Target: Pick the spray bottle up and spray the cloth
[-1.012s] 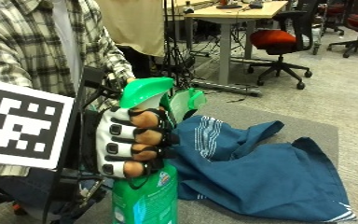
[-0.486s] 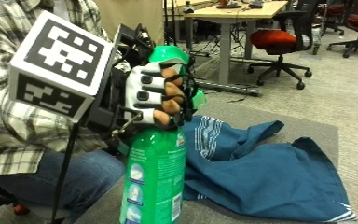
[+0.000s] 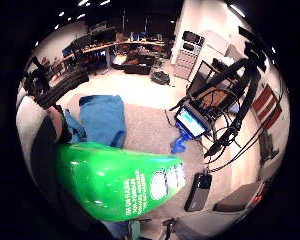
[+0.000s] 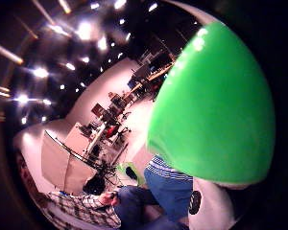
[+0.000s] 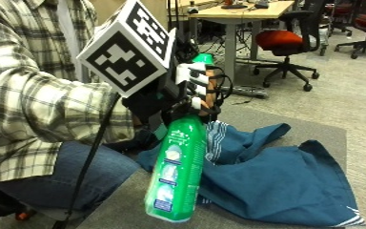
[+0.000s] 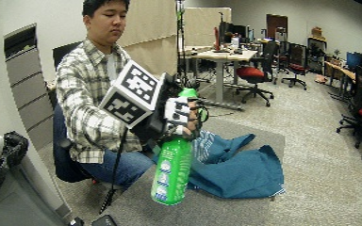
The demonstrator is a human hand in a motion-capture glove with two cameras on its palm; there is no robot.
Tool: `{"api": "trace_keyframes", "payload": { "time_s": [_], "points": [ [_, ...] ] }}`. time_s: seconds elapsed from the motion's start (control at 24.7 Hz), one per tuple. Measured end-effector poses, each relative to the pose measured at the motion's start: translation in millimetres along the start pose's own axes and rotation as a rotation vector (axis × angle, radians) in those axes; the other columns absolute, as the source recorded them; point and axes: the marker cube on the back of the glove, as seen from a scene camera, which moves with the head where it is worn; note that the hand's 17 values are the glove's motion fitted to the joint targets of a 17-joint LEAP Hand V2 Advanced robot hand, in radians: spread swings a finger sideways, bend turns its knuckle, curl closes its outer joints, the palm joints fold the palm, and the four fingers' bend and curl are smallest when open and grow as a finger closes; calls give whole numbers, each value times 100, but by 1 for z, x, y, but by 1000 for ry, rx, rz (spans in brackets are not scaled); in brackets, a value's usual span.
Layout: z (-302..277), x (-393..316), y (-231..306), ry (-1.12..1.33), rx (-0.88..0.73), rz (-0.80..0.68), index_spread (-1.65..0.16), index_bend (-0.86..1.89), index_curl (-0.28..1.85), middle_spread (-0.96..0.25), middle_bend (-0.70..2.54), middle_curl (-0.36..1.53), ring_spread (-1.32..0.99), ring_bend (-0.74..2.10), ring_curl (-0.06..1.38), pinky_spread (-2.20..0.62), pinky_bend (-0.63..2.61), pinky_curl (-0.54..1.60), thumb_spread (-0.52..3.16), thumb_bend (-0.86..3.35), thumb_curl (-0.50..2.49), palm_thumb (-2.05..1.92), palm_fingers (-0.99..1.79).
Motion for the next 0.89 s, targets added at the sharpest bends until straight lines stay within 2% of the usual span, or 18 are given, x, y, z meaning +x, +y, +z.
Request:
{"api": "trace_keyframes", "payload": {
  "time_s": [0.4,0.89],
  "points": [
    [50,-38,-7,172,-201,-190,-25,33,60,-10,55,51,-17,55,47,-17,43,41,17,-3,78,102,134],
    [94,-74,12,326,-357,-424,-25,34,60,-10,56,51,-17,56,47,-17,43,42,17,-3,79,102,134]
  ]
}}
